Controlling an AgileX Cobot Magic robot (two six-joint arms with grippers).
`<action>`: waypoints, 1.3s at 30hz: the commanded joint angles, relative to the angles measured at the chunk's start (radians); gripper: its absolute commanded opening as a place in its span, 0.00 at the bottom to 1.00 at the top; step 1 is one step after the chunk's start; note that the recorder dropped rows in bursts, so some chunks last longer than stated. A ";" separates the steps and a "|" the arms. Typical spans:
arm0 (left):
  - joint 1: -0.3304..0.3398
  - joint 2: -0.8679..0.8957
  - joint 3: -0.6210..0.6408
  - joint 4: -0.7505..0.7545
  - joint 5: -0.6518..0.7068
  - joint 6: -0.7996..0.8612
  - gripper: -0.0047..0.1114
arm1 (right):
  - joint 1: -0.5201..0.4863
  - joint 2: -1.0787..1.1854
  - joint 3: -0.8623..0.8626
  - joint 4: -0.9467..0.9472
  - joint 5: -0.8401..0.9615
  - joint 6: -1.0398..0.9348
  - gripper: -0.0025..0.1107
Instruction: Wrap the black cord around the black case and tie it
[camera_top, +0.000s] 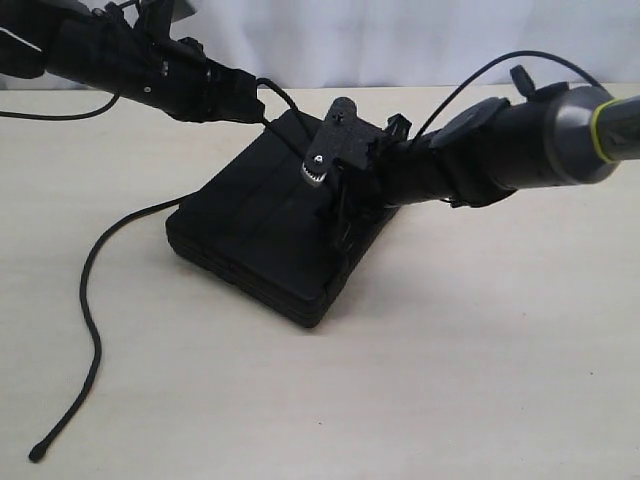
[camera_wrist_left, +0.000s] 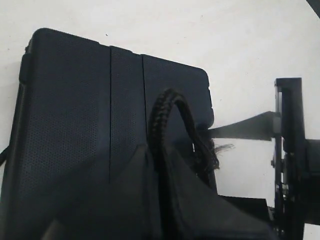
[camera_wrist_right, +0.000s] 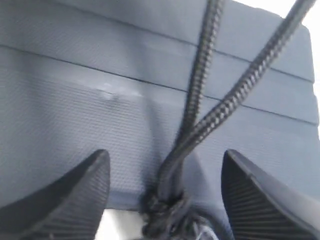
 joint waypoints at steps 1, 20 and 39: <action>0.000 0.000 -0.006 -0.005 -0.003 0.006 0.04 | 0.010 0.050 -0.073 0.146 -0.037 -0.006 0.44; 0.000 -0.095 -0.008 0.381 -0.083 -0.013 0.47 | 0.008 0.055 -0.094 0.177 0.076 0.118 0.06; -0.078 -0.205 0.452 1.284 -0.091 0.718 0.49 | 0.008 0.042 -0.094 0.177 0.071 0.131 0.06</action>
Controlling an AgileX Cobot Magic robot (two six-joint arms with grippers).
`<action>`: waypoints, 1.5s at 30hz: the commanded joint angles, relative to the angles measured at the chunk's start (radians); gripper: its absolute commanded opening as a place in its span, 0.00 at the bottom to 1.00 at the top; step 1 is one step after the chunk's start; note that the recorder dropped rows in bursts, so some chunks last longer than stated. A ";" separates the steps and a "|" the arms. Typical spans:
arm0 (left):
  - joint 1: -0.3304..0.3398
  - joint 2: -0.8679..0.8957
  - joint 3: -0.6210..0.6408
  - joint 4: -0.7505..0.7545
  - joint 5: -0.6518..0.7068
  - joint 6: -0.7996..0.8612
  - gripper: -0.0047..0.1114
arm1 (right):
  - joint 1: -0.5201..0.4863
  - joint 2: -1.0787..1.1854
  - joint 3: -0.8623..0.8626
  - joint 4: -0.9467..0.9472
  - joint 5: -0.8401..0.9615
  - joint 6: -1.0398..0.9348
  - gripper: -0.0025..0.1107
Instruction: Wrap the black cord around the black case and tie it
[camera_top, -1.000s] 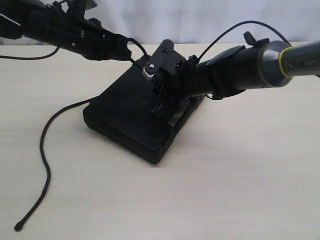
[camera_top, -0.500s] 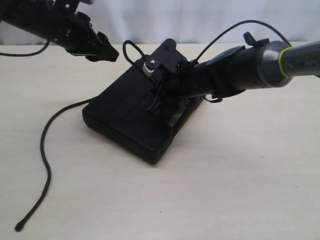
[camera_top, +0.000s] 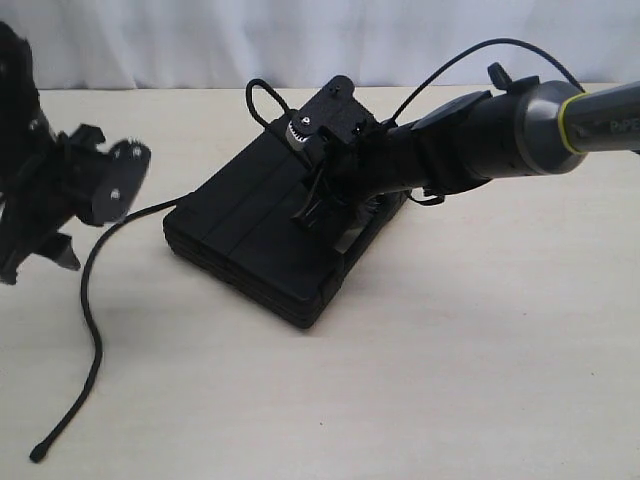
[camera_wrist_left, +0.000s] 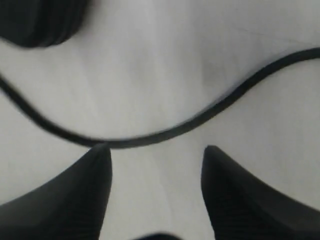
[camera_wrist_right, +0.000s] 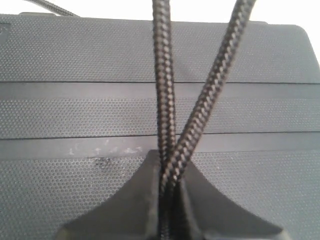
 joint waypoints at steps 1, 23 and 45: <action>-0.072 -0.006 0.197 0.088 -0.265 0.246 0.49 | -0.001 -0.015 -0.006 0.009 0.015 0.005 0.06; -0.096 0.063 0.409 0.437 -0.462 0.128 0.04 | -0.001 -0.015 -0.006 0.009 -0.049 0.005 0.06; -0.011 -0.058 0.219 0.396 -0.879 -1.251 0.04 | -0.001 -0.019 -0.006 0.009 0.068 0.019 0.06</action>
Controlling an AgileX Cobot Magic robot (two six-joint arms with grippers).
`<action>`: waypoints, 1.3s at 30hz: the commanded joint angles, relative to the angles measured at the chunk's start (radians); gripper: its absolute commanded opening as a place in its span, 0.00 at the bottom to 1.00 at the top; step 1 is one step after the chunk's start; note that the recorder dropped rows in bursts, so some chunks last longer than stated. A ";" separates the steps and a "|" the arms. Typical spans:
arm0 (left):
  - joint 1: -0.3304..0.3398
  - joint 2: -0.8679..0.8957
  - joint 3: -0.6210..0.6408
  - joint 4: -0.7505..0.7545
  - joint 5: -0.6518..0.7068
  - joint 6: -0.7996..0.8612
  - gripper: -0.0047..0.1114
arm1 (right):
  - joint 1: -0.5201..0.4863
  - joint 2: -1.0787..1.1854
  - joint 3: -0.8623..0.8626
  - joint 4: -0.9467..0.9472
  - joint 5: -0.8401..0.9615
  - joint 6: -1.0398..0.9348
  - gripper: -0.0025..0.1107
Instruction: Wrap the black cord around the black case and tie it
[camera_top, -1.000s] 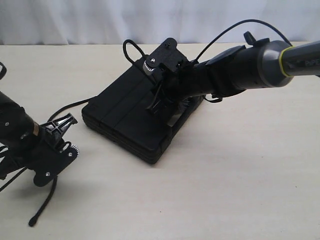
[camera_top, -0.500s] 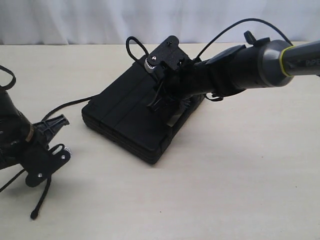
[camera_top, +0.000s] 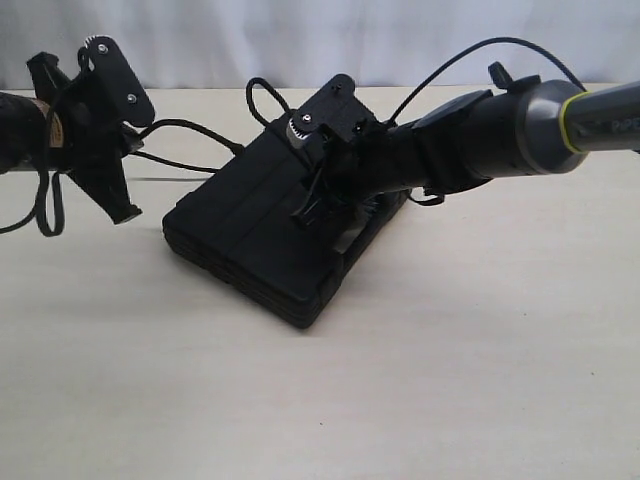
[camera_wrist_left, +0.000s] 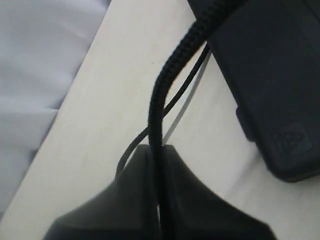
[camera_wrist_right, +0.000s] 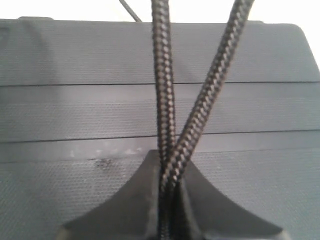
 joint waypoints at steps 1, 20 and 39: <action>0.010 0.075 -0.002 -0.102 -0.057 -0.048 0.04 | -0.001 -0.016 -0.006 0.007 0.063 0.005 0.06; 0.013 0.238 -0.091 -0.212 -0.247 -0.304 0.04 | -0.001 -0.034 -0.010 0.030 0.210 0.005 0.06; -0.097 0.238 -0.091 0.088 -0.378 -0.432 0.04 | -0.001 0.009 -0.008 0.020 0.117 0.005 0.06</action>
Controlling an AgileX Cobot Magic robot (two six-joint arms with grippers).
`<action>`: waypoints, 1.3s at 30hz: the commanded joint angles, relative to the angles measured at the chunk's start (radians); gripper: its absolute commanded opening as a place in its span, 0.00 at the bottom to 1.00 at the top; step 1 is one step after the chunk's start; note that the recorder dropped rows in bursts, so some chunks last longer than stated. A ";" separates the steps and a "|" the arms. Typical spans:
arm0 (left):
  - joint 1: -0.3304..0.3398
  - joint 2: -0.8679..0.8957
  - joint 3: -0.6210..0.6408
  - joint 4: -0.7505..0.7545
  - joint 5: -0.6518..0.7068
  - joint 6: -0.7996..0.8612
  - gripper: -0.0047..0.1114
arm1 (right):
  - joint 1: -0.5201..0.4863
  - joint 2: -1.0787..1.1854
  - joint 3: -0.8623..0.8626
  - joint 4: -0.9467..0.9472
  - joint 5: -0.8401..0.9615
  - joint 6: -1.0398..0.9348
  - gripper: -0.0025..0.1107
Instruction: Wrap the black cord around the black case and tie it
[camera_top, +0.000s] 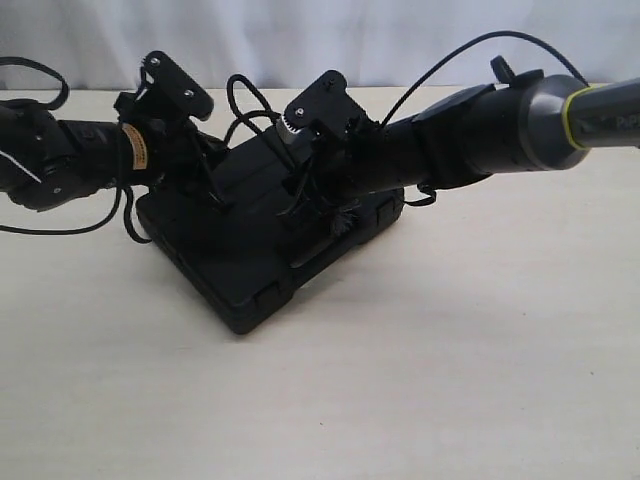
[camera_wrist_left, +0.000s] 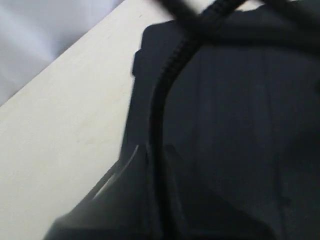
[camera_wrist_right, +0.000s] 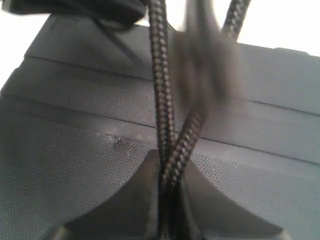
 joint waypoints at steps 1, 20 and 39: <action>-0.032 -0.003 -0.006 0.025 -0.062 -0.021 0.04 | -0.001 0.021 0.005 -0.006 0.006 0.003 0.06; -0.032 -0.003 -0.006 0.023 -0.097 -0.028 0.04 | -0.001 -0.260 -0.049 -0.632 0.135 0.895 0.66; -0.032 -0.003 -0.006 0.021 -0.101 -0.028 0.04 | -0.001 -0.053 -0.402 -0.972 0.328 1.357 0.06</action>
